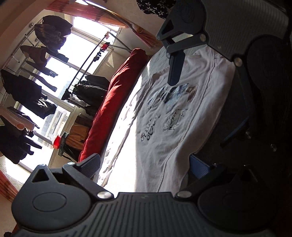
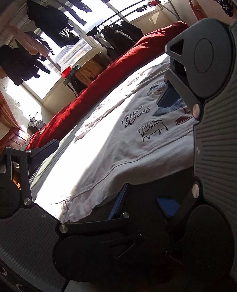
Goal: Fold clothes
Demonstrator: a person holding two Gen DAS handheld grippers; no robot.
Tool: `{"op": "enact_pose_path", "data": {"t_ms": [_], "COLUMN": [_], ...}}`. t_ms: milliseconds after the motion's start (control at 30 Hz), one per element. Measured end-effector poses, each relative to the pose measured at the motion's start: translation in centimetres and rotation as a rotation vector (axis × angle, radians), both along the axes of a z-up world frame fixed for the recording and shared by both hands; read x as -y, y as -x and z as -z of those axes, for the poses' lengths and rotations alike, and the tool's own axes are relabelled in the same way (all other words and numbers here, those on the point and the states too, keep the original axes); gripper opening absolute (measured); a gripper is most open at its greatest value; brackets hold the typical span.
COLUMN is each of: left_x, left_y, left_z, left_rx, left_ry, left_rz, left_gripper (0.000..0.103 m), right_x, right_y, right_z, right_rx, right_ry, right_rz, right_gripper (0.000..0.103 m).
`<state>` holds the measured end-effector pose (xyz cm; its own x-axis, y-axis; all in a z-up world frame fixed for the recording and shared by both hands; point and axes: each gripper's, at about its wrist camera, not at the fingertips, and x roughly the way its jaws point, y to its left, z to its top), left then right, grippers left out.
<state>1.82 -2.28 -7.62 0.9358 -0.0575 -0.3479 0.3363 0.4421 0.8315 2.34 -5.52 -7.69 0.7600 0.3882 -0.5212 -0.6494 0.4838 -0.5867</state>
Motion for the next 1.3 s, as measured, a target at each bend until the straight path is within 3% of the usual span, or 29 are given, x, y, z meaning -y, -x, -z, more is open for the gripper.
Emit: {"op": "enact_pose_path", "data": {"t_ms": [200,433,600,800,933,1067,1300], "left_x": [0.0,0.5,0.5,0.8,0.1,-2.0,-3.9], "left_y": [1.2,0.1,-1.3,-1.2,-1.1,-0.1,0.8], "left_z": [0.2,1.5,1.2,0.4,0.3,1.1,0.8], "left_rx": [-0.014,-0.011,0.041,0.053,0.048,0.052,0.072], "left_ry": [-0.006,-0.029,-0.035,-0.01,-0.032,-0.079,-0.06], "left_rz": [0.025,0.011,-0.07,-0.072,-0.073,-0.127,-0.169], "left_gripper": [0.102,0.102,0.102,0.102,0.102,0.102,0.103], "right_x": [-0.2,0.5,0.9,-0.2,-0.8,1.7,5.5], "right_y": [-0.9,-1.0,-1.2,-1.7,-2.2,-3.1,-4.3], "right_z": [1.0,-0.5,-0.9,0.4,1.4,1.6,2.4], "right_rx": [0.125,0.216,0.205,0.165,0.179,0.196,0.213], "right_ry": [0.047,0.01,-0.008,-0.019,-0.004,0.016,0.06], "right_rz": [0.065,0.115,0.118,0.119,0.16,0.23,0.31], "right_gripper": [0.103,0.103,0.103,0.103,0.103,0.103,0.103]}}
